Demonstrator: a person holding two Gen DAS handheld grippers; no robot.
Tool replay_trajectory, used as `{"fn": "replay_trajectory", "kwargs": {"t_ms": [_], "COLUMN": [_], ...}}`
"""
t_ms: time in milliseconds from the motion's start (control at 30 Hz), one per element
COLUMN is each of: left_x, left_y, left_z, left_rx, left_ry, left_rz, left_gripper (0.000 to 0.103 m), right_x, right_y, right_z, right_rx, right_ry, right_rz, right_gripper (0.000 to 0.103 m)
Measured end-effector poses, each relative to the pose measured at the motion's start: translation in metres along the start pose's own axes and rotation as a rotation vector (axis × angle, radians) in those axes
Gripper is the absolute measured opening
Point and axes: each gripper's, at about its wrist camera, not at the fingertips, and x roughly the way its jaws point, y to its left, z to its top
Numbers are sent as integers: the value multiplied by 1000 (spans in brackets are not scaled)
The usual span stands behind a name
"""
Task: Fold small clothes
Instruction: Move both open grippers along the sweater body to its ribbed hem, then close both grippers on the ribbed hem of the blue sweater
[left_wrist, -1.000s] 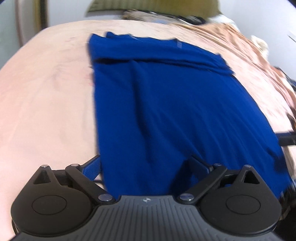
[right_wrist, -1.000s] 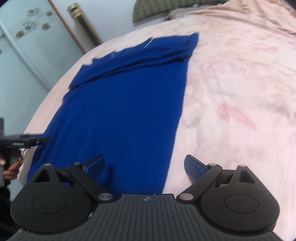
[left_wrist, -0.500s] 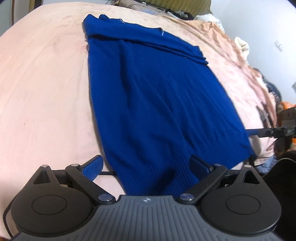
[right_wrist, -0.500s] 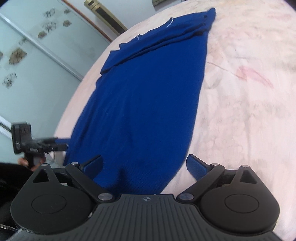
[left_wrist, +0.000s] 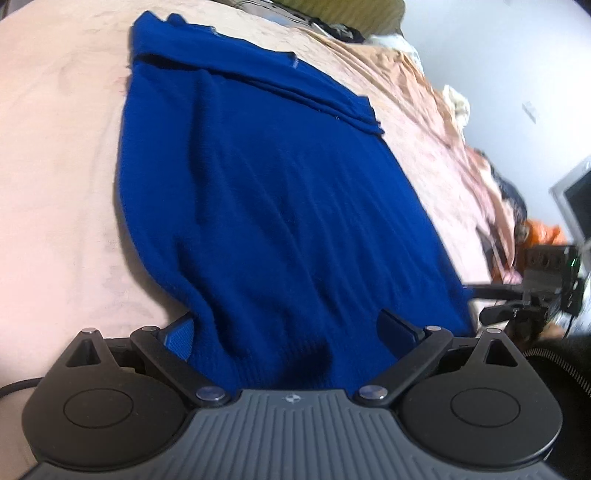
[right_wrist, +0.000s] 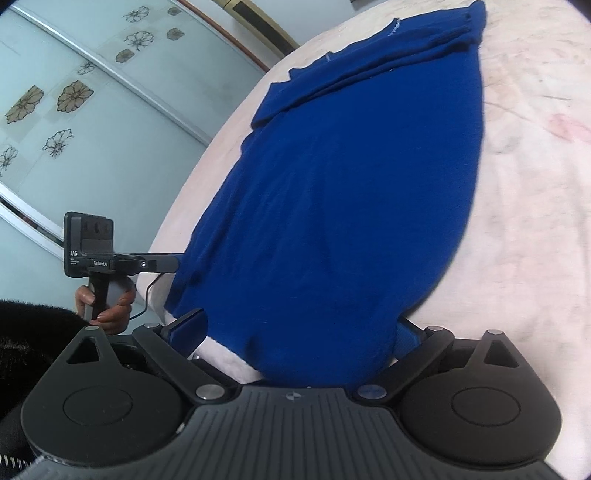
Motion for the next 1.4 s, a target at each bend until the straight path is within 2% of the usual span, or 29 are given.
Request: {"fn": "replay_trajectory", "kwargs": {"t_ms": [67,133,233,300,367,400,433,467,500,533,600,667,833,1000,1200,1267,1400], "left_x": [-8,-15,-12,-3,7,11,14,19,22,24,22,16,-7,-16,-7,-4,-1], "left_y": [0,7,9,2,-7,-12,-18,-21,-22,-20,-17,-19,-41,-59,-77,-83,-89], "left_z": [-7,-14,-9,-2,3,4,6,7,8,9,11,12,29,53,77,84,97], "left_rx": [22,17,-7,8,30,44,60,67,63,52,19,28,89,156,190,196,194], "left_ry": [5,-4,-13,-14,-13,-14,-6,7,18,20,13,-13,-148,-248,-312,-330,-361], "left_rz": [25,32,21,16,14,15,10,14,34,47,42,46,49,128,186,201,224], "left_gripper": [99,99,99,99,98,86,52,37,22,17,15,15,15,15,15,15,15], "right_x": [-4,-10,-6,8,24,31,34,36,38,38,33,26,6,-8,-3,-2,6], "right_y": [3,-4,-14,-7,3,7,10,11,11,11,13,16,29,37,39,41,37], "right_z": [-3,-5,0,4,6,6,6,5,5,5,5,7,26,52,78,83,98], "right_rx": [-26,0,59,31,-9,-24,-34,-40,-43,-44,-56,-66,-121,-180,-214,-232,-218], "right_ry": [25,32,22,34,64,77,87,98,101,100,95,82,0,-106,-204,-232,-286], "right_rz": [-21,-6,49,70,88,91,85,72,56,51,46,47,41,1,-62,-115,-160], "right_gripper": [83,78,75,73,61,56,40,27,23,20,18,18,16,15,14,14,14]}}
